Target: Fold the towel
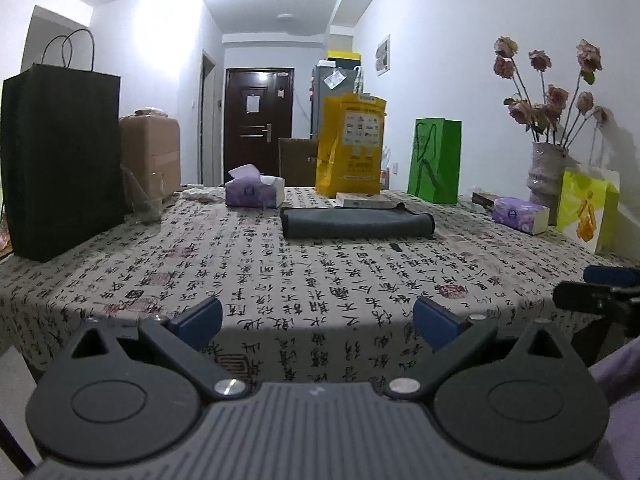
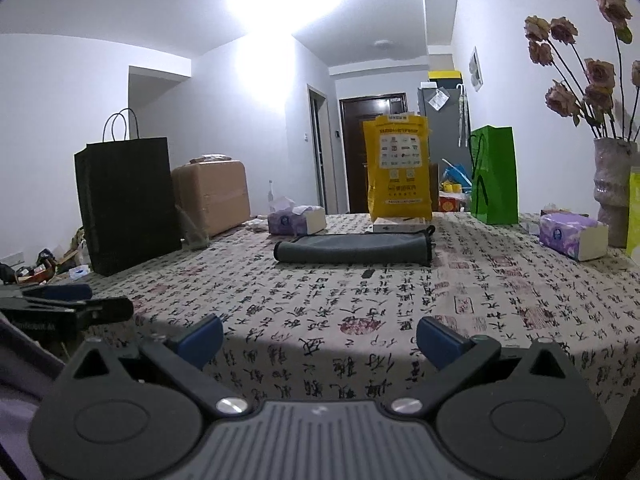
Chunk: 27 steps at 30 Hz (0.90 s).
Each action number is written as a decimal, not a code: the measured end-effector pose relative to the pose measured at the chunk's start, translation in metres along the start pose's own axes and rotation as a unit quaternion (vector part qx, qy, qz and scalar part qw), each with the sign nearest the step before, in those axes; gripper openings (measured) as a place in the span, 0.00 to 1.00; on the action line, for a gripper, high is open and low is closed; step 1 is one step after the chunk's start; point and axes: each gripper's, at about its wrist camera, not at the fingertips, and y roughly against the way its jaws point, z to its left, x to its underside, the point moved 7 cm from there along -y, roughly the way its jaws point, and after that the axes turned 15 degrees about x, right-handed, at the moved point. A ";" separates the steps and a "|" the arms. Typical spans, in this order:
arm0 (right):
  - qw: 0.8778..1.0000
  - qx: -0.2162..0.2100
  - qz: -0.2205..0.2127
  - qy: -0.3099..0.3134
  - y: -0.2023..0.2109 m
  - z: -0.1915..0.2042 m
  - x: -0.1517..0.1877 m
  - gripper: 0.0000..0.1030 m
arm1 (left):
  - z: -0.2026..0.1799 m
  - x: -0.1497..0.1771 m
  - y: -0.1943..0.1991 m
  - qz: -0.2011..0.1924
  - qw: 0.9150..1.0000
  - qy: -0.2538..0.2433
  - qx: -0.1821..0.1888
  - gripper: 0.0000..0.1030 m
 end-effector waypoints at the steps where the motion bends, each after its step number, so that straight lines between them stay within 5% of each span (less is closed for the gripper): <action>1: 1.000 0.001 0.002 0.000 0.000 0.000 0.000 1.00 | 0.000 0.000 0.000 -0.001 1.000 0.000 -0.001 1.00; 27: 1.000 -0.003 0.003 0.000 0.000 0.002 0.002 1.00 | -0.004 -0.001 0.000 0.000 1.000 -0.005 0.003 1.00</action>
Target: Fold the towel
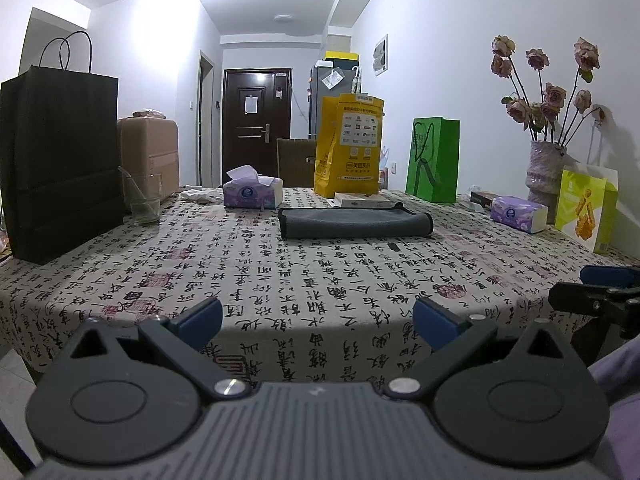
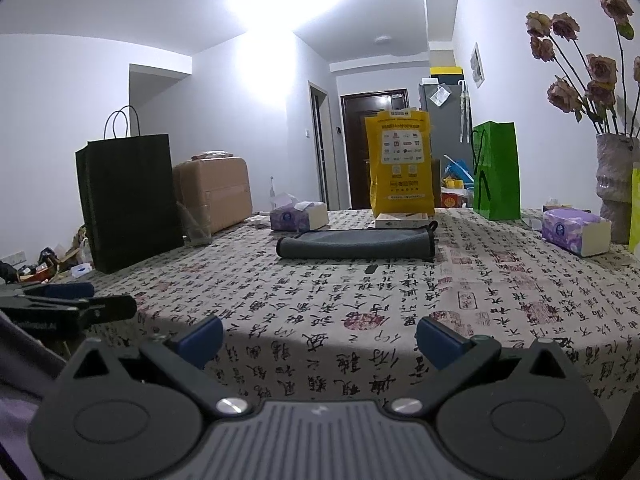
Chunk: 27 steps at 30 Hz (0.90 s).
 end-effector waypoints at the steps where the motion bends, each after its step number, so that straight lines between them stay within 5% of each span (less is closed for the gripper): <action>1: 1.000 0.000 0.000 0.000 0.000 0.000 0.000 1.00 | 0.000 0.000 0.000 0.000 1.000 0.000 0.000 1.00; 27: 1.000 0.001 0.000 -0.003 -0.001 -0.002 0.000 1.00 | -0.001 0.000 -0.001 0.000 1.000 0.000 0.000 1.00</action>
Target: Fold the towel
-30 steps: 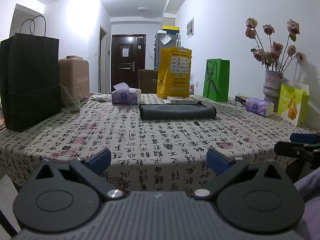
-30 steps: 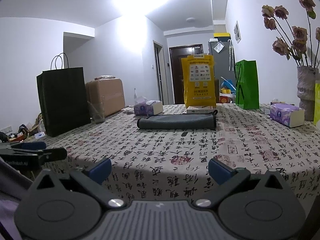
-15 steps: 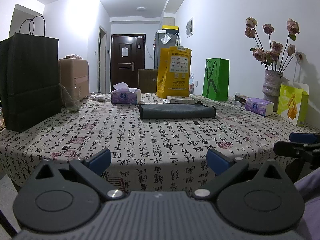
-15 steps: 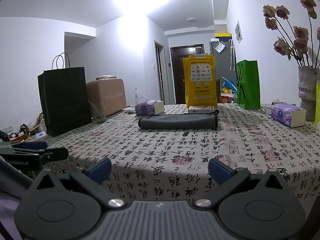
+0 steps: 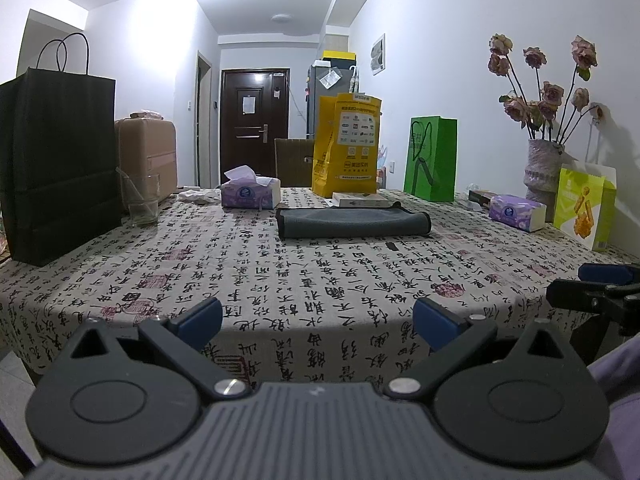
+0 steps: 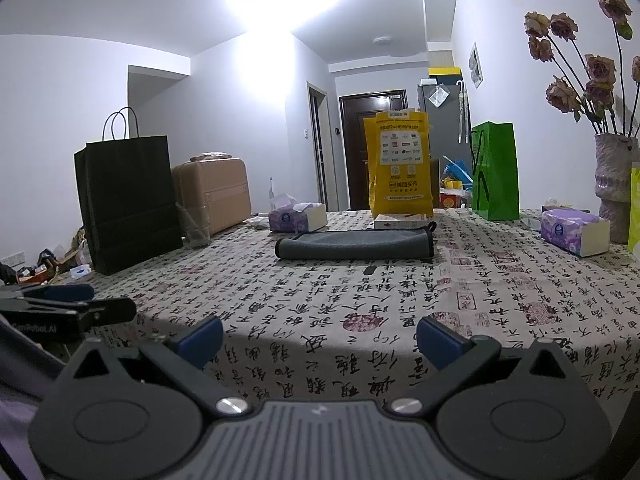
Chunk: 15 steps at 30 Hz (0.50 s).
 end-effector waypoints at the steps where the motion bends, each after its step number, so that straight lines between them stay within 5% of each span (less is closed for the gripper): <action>1: 1.000 0.000 0.000 0.000 0.000 0.000 0.000 1.00 | 0.000 0.000 0.000 0.000 1.000 0.000 0.000 1.00; 15: 1.000 -0.003 0.001 0.003 0.000 0.003 0.001 1.00 | -0.002 0.001 -0.001 0.001 1.000 -0.002 0.001 1.00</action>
